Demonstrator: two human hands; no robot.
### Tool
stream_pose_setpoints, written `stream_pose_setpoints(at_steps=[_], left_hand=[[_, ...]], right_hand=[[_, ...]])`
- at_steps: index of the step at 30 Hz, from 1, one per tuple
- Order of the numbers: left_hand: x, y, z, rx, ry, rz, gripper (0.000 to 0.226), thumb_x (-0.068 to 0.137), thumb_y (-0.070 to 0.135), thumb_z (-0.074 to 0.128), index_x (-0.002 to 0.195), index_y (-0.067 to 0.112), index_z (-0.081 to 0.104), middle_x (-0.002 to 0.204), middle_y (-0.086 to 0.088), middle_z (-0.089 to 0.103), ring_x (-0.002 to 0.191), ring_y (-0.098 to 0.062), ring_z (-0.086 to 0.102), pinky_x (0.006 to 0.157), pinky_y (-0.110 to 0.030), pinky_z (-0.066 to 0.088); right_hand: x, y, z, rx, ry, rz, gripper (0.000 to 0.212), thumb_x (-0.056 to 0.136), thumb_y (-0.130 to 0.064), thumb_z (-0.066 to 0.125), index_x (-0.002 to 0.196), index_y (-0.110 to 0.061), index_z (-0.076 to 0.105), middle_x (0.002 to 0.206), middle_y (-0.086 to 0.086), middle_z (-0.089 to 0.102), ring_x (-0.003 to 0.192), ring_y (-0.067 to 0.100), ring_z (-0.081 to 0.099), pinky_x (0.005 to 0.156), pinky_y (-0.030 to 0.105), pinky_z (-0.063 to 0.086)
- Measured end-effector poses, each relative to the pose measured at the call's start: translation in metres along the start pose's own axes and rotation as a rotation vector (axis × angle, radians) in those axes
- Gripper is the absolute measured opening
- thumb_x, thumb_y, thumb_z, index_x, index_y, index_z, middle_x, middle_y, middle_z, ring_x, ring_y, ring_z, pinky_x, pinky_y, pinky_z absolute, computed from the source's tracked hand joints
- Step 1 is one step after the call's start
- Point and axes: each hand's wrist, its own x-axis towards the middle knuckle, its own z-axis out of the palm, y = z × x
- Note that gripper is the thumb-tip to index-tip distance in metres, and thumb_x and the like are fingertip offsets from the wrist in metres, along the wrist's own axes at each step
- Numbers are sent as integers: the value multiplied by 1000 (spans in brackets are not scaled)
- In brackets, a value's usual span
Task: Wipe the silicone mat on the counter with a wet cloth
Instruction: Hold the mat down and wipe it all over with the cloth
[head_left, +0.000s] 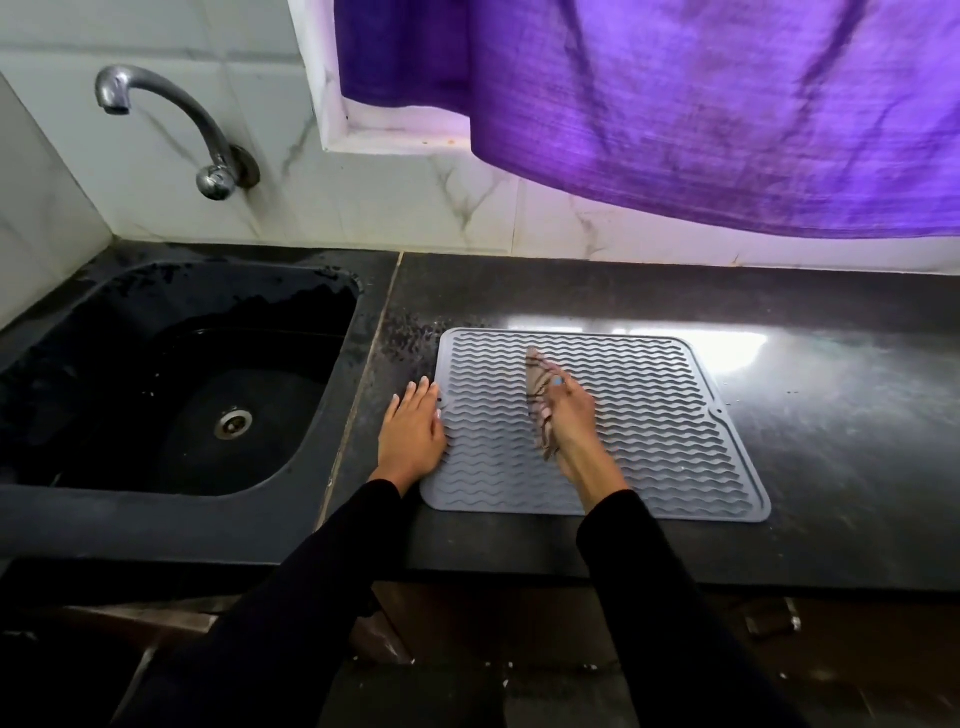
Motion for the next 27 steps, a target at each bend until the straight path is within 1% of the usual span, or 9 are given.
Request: stream_pose_setpoints(at_steps=[2,4,8,12,16,18,22,24,27], left_hand=[[5,1,-4,-65,45,-23,48,94,23,27,138,8,39,148,-11,36,139,-24,28,115,-37,16],[12,1,-7,-91,81,-50,44,92,15,35,135,5,43,144,-13,41,136,-25,34,113,-39,22],[22,-3,-7,-13,29,-44,48,95,13,35,142,4,29,152,-13,25,143,-23,18,117,-37,10],[29,-6,-2,28,-14,-39,47,99,20,28,144,5,25,154,-10,21,144,-20,15,117,-36,4],[27,-5,1,52,9,-40,47,99,21,29,143,7,28,154,-9,23,144,-19,16,117,-35,4],[28,-6,0,46,-12,-48,47,99,21,28,143,7,27,154,-8,22,144,-19,15,117,-35,3],[31,1,-4,19,-48,-78,48,99,26,22,143,7,27,154,-9,21,144,-20,12,117,-39,1],[34,5,-4,39,-41,-57,54,96,30,15,144,7,26,155,-9,20,145,-20,11,117,-39,-1],[39,10,-2,51,-57,-41,66,87,35,7,145,7,22,155,-10,17,145,-20,9,117,-37,-2]], right_hand=[[-9,8,16,-375,-56,-308,36,100,-17,36,133,-19,51,104,-2,64,87,1,63,72,17,49],[-19,35,31,-831,-179,-527,40,99,-19,40,139,-22,43,136,-1,51,123,14,48,103,30,38],[-29,79,45,-1369,-73,-776,59,80,-26,53,134,-3,49,137,15,52,129,32,47,111,46,27],[-17,70,36,-1209,-178,-716,59,85,-28,29,137,-5,45,141,14,48,135,31,40,115,39,18],[-8,56,31,-961,-319,-547,45,92,-16,48,137,-15,48,139,6,52,124,24,50,114,31,30],[-4,37,30,-715,-339,-317,39,92,-14,53,131,-16,54,121,9,65,90,17,63,89,31,51],[16,-6,22,33,-201,133,30,95,-5,46,120,6,57,95,10,64,52,4,61,51,17,49],[28,-16,21,-28,-57,-10,31,93,-6,49,122,0,58,103,5,65,68,9,65,61,17,50],[28,-12,31,-565,-5,-384,38,94,-9,51,131,-17,54,108,-1,64,90,18,61,77,13,45]])
